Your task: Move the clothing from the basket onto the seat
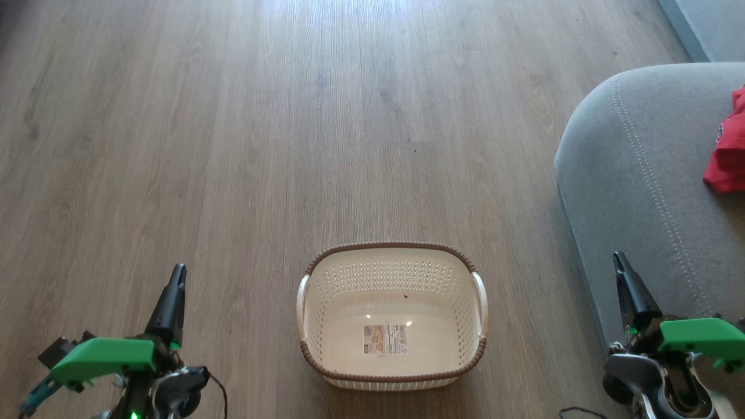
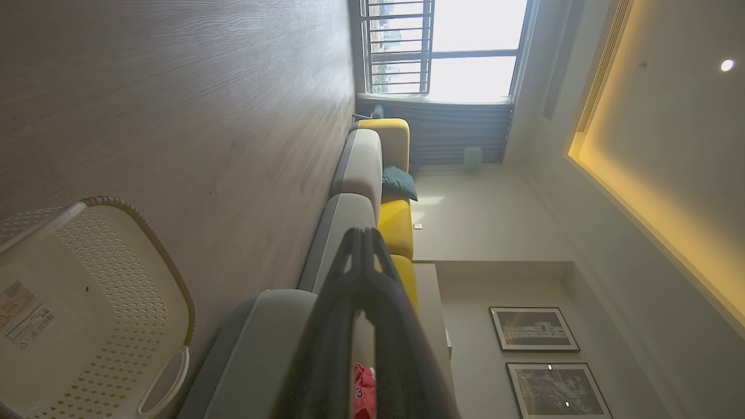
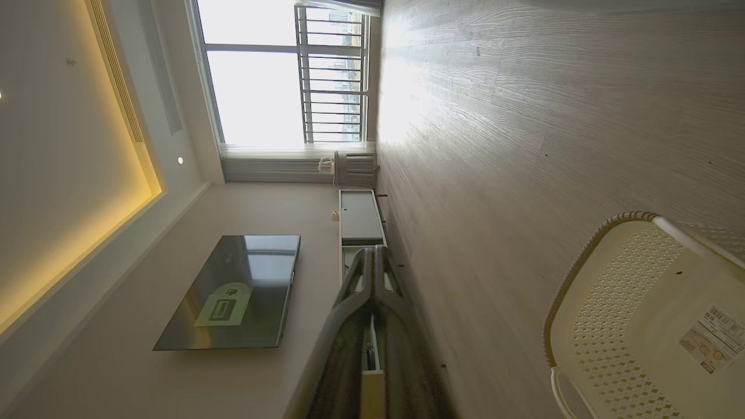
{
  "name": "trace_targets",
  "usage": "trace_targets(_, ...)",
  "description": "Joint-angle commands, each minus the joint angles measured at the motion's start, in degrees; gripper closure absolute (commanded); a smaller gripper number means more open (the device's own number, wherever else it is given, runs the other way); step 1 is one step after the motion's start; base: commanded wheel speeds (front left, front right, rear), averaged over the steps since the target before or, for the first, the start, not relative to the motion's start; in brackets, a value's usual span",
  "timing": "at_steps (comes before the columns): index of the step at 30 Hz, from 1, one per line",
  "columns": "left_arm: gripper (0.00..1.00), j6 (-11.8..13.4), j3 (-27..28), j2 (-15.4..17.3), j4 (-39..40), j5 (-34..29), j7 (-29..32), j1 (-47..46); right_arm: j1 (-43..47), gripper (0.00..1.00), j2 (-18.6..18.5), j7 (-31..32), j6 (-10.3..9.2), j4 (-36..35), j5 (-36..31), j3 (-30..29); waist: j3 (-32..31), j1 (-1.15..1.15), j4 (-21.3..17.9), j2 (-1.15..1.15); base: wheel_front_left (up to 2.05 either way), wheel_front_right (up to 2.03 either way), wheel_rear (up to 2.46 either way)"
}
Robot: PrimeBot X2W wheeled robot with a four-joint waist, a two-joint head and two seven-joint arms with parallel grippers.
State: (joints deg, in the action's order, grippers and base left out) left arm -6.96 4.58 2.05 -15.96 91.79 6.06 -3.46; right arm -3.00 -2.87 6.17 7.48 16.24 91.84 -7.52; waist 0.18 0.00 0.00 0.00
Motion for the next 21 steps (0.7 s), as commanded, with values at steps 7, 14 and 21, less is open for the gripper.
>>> trace_targets(7, 1.0, -0.53, 1.94, 0.83, 1.9, 0.38, 0.43, -2.73, -3.19, 1.0, 0.0, 0.32, 0.01, -2.22, 0.32, 1.0, 0.0, 0.0, 0.0, 0.0, 0.0, 0.0, 0.0)
trace_targets(14, 1.0, -0.53, 1.94, 0.83, 1.9, 0.38, 0.43, -2.73, -3.19, 1.0, 0.0, 0.32, 0.01, -2.22, 0.32, 1.0, 0.0, 0.0, 0.0, 0.0, 0.0, 0.0, 0.0)
trace_targets(21, 1.0, -0.53, 1.94, 0.83, 1.9, 0.38, 0.43, -2.73, -3.19, 1.0, 0.0, 0.32, 0.01, -2.22, 0.32, 1.0, 0.0, 0.0, 0.0, 0.0, 0.0, 0.0, 0.0)
